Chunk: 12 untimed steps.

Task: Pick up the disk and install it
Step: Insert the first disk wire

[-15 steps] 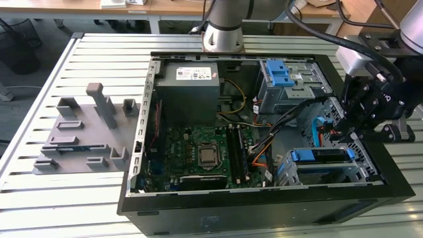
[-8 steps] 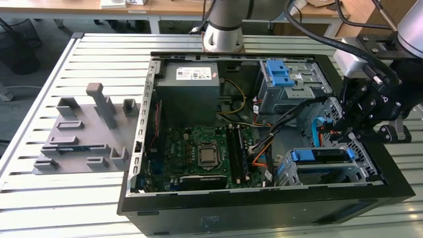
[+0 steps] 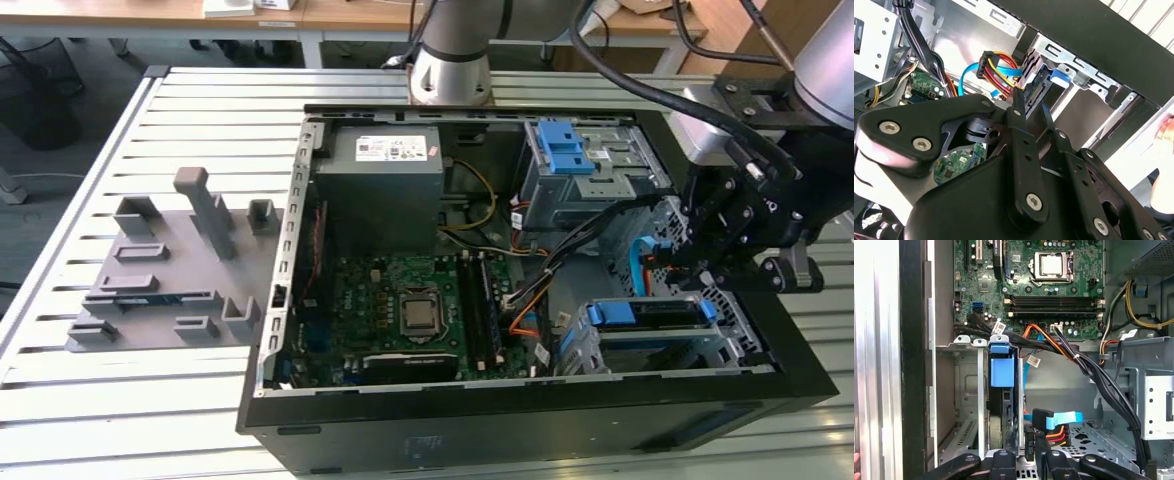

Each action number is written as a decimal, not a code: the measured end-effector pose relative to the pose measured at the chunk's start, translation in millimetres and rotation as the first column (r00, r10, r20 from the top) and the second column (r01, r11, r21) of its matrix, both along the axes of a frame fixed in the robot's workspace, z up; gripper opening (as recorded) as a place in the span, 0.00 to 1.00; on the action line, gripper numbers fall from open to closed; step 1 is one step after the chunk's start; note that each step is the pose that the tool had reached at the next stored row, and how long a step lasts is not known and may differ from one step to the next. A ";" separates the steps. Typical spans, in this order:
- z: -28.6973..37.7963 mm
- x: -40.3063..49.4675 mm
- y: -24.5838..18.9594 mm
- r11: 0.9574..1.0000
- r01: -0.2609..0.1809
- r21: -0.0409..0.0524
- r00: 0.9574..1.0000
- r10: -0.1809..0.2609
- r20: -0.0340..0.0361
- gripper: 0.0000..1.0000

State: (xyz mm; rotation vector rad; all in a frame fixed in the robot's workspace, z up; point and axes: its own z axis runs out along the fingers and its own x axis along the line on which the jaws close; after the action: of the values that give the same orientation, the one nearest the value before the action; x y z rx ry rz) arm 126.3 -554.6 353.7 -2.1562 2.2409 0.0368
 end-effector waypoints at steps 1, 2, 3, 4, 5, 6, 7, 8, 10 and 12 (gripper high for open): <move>-0.7 0.0 0.0 1.000 -0.001 0.000 1.000 0.001 0.001 0.30; -1.3 0.0 0.0 1.000 -0.002 0.001 1.000 0.002 0.002 0.30; -2.0 0.0 0.0 1.000 -0.002 0.001 1.000 0.002 0.003 0.28; -2.7 0.0 0.0 1.000 -0.003 0.001 1.000 0.003 0.005 0.28; -3.4 -0.1 0.0 1.000 -0.004 0.002 1.000 0.004 0.006 0.22; -3.8 0.0 0.0 1.000 -0.005 0.002 1.000 0.005 0.007 0.16; -3.9 0.0 0.0 1.000 -0.005 0.003 1.000 0.005 0.007 0.16; -4.0 0.0 0.0 1.000 -0.005 0.003 1.000 0.005 0.007 0.16; -4.1 -0.1 0.0 1.000 -0.005 0.003 1.000 0.005 0.007 0.16; -4.1 -0.1 0.0 1.000 -0.005 0.004 1.000 0.005 0.007 0.16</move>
State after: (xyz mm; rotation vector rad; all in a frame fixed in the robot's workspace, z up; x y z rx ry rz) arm 126.3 -554.6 349.5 -2.1567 2.2300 0.0332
